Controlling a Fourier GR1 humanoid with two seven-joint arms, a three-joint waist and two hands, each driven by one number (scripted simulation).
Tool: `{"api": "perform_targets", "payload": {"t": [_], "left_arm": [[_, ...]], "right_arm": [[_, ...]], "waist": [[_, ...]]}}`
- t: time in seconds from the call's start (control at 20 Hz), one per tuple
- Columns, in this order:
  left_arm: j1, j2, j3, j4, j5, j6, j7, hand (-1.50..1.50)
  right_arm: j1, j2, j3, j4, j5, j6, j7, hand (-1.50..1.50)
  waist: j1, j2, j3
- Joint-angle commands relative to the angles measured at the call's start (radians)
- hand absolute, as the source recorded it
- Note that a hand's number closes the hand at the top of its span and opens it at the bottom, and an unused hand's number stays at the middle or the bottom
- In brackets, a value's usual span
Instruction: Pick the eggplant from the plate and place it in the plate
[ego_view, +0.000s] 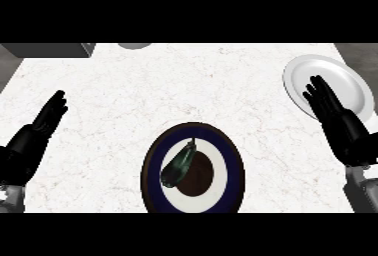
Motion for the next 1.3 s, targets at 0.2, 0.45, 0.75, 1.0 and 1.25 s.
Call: {"api": "perform_targets", "payload": {"t": [0.2,0.45,0.75,1.0,1.25], "left_arm": [[0.116,-0.179,-0.040,0.119,0.065,0.072,0.070,0.00],[0.122,-0.245,-0.055,0.130,0.119,0.068,0.089,0.00],[0.079,-0.298,-0.096,0.148,0.105,0.079,0.119,0.00],[0.058,-0.286,-0.090,0.140,0.087,0.082,0.144,0.00],[0.079,-0.303,-0.103,0.185,0.083,0.056,0.083,0.00]], "right_arm": [[0.001,0.077,-0.109,-0.066,0.123,-0.423,0.137,1.50],[0.153,0.049,-0.066,0.021,0.373,-0.705,0.257,-1.50],[0.288,0.279,0.172,-0.187,0.655,-1.036,0.286,-1.50],[0.384,0.201,0.257,-0.320,0.922,-0.903,0.612,-1.50],[0.347,0.156,0.336,-0.332,0.943,-0.610,0.829,-1.50]], "waist": [[-0.013,0.019,0.011],[-0.053,0.017,0.004],[-0.013,0.017,0.011],[0.000,0.019,0.010],[0.026,0.027,0.006]]}}
